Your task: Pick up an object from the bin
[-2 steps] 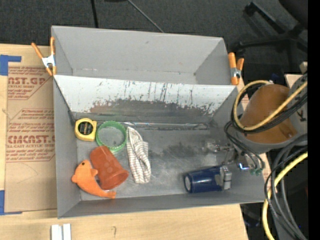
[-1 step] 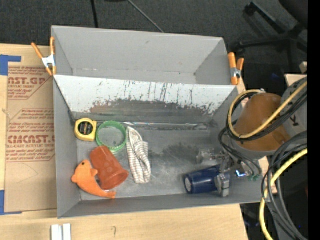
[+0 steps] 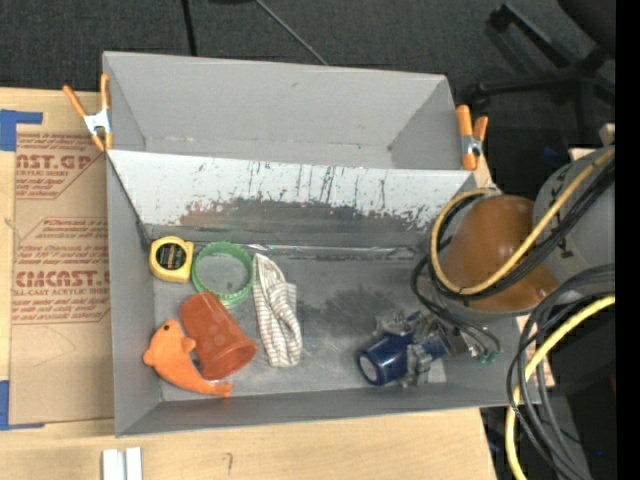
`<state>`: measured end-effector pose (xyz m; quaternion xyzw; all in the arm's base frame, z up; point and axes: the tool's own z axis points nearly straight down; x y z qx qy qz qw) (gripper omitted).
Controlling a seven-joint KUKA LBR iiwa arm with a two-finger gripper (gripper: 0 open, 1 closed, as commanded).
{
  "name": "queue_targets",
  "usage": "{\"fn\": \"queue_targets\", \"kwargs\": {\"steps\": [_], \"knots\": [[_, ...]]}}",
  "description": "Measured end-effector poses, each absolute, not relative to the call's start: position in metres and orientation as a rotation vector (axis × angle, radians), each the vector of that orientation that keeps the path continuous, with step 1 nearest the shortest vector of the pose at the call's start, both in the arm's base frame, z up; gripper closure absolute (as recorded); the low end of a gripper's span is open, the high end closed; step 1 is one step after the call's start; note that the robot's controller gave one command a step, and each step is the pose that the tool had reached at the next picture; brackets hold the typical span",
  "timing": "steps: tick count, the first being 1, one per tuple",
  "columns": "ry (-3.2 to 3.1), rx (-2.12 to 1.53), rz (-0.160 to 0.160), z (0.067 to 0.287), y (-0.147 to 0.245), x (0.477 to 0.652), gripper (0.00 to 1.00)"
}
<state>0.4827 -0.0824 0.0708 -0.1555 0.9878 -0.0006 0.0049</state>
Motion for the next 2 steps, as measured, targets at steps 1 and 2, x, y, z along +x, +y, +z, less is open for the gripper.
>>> {"fn": "queue_targets", "kwargs": {"steps": [1, 2], "knots": [[3.094, -0.487, -0.002, 0.071, -0.082, 0.483, 1.00], [3.091, -0.509, -0.007, 0.275, -0.151, 0.514, 1.00]]}}
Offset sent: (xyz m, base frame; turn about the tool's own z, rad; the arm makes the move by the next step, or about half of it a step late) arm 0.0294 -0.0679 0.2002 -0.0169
